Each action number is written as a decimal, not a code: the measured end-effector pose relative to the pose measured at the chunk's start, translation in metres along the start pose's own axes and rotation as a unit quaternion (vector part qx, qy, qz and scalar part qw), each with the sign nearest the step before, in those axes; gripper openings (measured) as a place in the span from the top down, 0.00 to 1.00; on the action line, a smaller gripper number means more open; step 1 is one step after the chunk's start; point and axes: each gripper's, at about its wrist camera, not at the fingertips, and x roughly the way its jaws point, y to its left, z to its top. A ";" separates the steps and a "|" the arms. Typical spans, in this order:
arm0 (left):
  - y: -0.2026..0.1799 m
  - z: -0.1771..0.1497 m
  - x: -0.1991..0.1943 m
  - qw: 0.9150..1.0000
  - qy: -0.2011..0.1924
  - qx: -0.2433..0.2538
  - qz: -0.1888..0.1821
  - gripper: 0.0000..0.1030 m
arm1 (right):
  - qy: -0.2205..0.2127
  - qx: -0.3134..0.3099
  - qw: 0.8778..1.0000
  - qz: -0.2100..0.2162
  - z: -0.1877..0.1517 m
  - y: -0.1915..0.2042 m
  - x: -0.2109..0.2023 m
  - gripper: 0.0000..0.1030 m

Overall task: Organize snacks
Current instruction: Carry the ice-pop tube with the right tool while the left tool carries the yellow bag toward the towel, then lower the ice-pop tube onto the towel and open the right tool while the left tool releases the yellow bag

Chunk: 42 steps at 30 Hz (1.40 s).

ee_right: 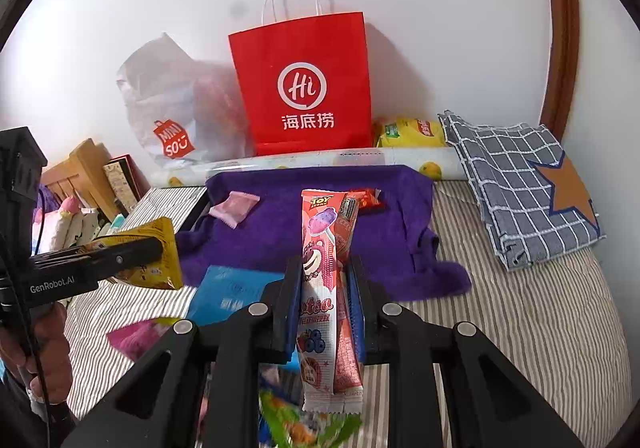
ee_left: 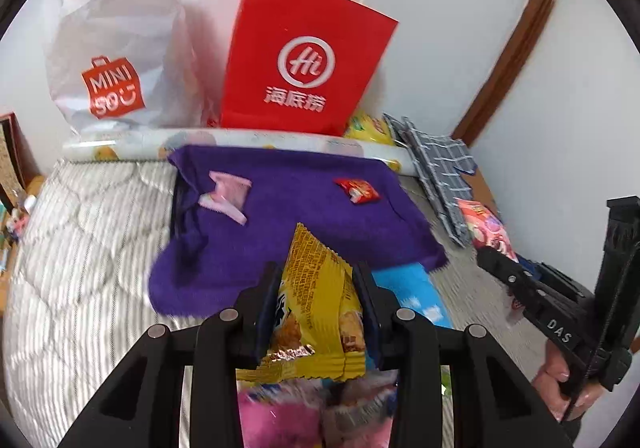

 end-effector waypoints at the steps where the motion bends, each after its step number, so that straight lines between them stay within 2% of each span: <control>1: 0.001 0.003 0.001 1.000 -0.001 0.000 0.003 0.66 | 0.001 0.000 1.000 -0.001 0.004 -0.002 0.005 0.79; 12: 0.012 0.041 0.022 1.000 -0.006 -0.004 0.012 0.66 | 0.003 0.006 1.000 -0.009 0.030 -0.018 0.040 0.79; 21: 0.030 0.063 0.056 0.999 0.006 -0.006 0.042 0.66 | 0.013 0.017 1.000 -0.011 0.043 -0.036 0.078 0.79; 31: 0.070 0.054 0.092 0.997 0.054 -0.037 0.037 0.66 | 0.064 0.035 0.997 0.005 0.035 -0.054 0.133 0.79; 42: 0.084 0.034 0.120 0.994 0.089 -0.058 0.010 0.66 | 0.091 0.045 0.995 0.012 0.021 -0.060 0.162 0.78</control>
